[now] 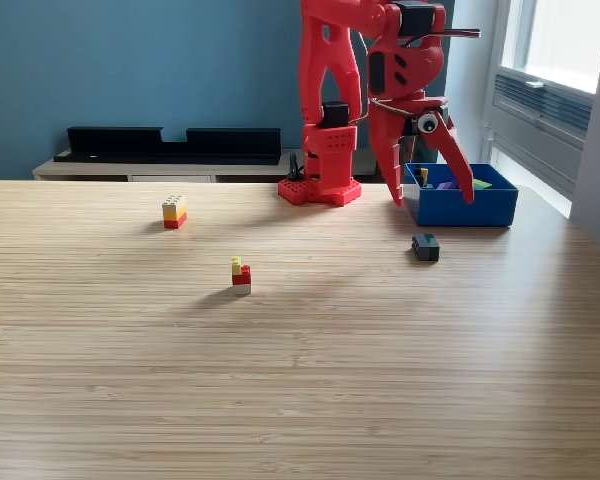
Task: Grasp a lego block and put it in the bin.
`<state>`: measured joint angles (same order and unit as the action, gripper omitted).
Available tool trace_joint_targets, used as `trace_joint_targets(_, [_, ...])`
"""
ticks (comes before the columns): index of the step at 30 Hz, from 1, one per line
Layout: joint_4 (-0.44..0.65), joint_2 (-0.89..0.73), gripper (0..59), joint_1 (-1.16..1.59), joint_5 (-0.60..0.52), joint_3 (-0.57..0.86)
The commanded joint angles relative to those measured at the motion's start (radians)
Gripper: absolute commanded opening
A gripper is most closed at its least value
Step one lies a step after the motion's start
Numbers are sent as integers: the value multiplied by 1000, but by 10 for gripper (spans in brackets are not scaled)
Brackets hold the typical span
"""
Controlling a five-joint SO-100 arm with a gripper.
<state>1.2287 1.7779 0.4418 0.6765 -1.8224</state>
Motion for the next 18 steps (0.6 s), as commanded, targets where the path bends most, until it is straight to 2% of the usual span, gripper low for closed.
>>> trace_joint_targets(1, [-20, 15, 367, 9, 6, 63])
trace_joint_targets(10, [-17, -198, 358, -5, 5, 130])
trace_joint_targets(18, [-17, -308, 362, 28, 0, 209])
